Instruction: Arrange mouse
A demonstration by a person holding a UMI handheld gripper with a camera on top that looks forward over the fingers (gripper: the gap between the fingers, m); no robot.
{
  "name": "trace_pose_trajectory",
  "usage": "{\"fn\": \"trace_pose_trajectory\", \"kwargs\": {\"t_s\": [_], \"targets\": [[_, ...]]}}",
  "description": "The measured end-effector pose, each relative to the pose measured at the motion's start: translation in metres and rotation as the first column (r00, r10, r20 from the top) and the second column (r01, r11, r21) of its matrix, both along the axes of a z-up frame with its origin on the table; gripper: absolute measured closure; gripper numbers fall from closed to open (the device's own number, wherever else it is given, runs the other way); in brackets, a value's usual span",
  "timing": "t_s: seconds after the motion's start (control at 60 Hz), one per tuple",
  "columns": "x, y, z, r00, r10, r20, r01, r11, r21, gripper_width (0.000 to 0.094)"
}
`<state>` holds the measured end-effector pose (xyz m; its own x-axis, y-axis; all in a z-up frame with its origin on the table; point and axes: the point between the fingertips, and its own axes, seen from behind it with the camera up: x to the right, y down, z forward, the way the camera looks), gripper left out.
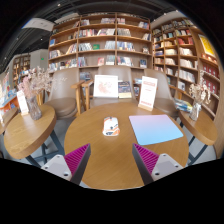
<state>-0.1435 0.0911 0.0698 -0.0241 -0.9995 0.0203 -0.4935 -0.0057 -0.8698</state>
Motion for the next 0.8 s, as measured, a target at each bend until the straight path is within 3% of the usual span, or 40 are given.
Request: {"fn": "trace_pose_trajectory", "kwargs": {"t_s": [0.633, 0.8], "targets": [[0.148, -0.002, -0.069, 0.997, 0.023, -0.067, -0.022, 1.0, 0.01, 0.0082], [0.183, 0.0, -0.078, 0.995, 0.017, -0.095, -0.012, 0.999, 0.052, 0.0076]]}}
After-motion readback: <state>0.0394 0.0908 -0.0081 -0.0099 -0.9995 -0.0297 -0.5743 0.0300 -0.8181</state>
